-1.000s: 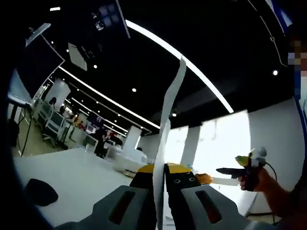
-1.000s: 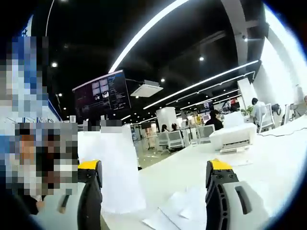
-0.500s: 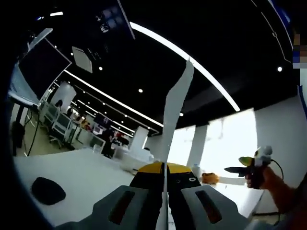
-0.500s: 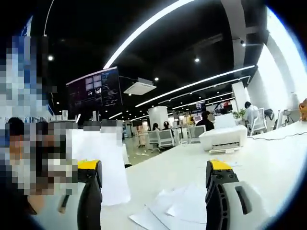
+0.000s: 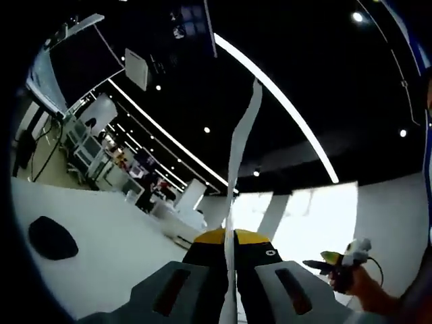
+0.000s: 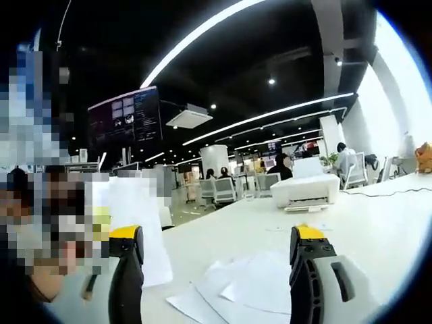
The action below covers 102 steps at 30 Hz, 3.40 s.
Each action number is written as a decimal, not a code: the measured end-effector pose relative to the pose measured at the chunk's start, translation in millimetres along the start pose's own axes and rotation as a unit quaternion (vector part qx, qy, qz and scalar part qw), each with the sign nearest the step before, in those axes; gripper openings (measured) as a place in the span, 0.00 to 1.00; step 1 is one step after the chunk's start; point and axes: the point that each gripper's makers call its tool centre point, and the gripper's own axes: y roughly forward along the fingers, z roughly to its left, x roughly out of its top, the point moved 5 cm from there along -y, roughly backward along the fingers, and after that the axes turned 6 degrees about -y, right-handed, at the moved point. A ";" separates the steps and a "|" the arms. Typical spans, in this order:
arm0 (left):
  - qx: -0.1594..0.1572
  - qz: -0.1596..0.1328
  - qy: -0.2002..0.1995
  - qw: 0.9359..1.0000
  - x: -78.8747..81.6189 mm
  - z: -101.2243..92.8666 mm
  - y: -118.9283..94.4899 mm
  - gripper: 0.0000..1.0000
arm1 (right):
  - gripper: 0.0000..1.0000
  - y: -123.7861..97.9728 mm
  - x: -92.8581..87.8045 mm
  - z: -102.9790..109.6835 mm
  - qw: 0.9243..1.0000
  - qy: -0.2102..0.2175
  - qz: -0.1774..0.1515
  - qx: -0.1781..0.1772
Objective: Organize the stack of printing papers by aligning and flattening the scattered papers on the table
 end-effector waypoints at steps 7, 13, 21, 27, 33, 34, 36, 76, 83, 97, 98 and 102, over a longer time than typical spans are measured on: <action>0.007 -0.010 0.006 1.000 1.5 2.5 -4.1 0.06 | 0.87 5.7 -14.0 -5.0 1.000 -0.010 0.019 -0.008; 0.012 -0.018 -0.026 0.999 0.8 8.5 -7.8 0.06 | 0.87 4.2 -26.8 -18.0 0.998 -0.037 0.034 -0.035; 0.015 -0.033 -0.032 0.999 6.4 15.1 -14.9 0.06 | 0.88 -1.5 -39.0 -30.1 0.997 -0.025 0.053 -0.056; 0.016 -0.036 -0.043 0.998 5.5 16.6 -16.5 0.06 | 0.90 -3.0 -54.8 -37.9 0.994 -0.017 0.072 -0.077; 0.012 -0.029 -0.044 0.999 2.0 14.5 -14.6 0.06 | 0.90 -6.1 -85.4 -58.0 0.987 -0.031 0.110 -0.111; 0.013 -0.027 -0.046 0.999 1.1 14.9 -14.2 0.06 | 0.90 -5.9 -89.0 -60.7 0.987 -0.029 0.111 -0.113; 0.013 -0.028 -0.045 0.999 0.5 14.6 -13.8 0.06 | 0.90 -6.9 -95.3 -64.5 0.986 -0.023 0.115 -0.117; 0.009 -0.031 -0.036 0.999 3.4 7.4 -8.4 0.06 | 0.90 -20.6 -116.6 -67.4 0.982 0.004 0.143 -0.123; 0.007 -0.030 -0.034 0.999 5.6 5.3 -8.0 0.06 | 0.90 -18.4 -113.8 -63.6 0.983 0.000 0.141 -0.121; 0.008 -0.036 -0.027 0.999 7.8 4.6 -11.1 0.06 | 0.90 -18.7 -117.0 -58.3 0.983 0.001 0.141 -0.119; 0.008 -0.037 -0.026 0.999 7.9 4.6 -11.5 0.06 | 0.90 -18.3 -119.8 -58.7 0.982 0.002 0.145 -0.120; 0.012 -0.041 -0.038 0.998 6.8 10.6 -13.9 0.06 | 0.90 -23.7 -118.5 -64.8 0.977 -0.030 0.129 -0.165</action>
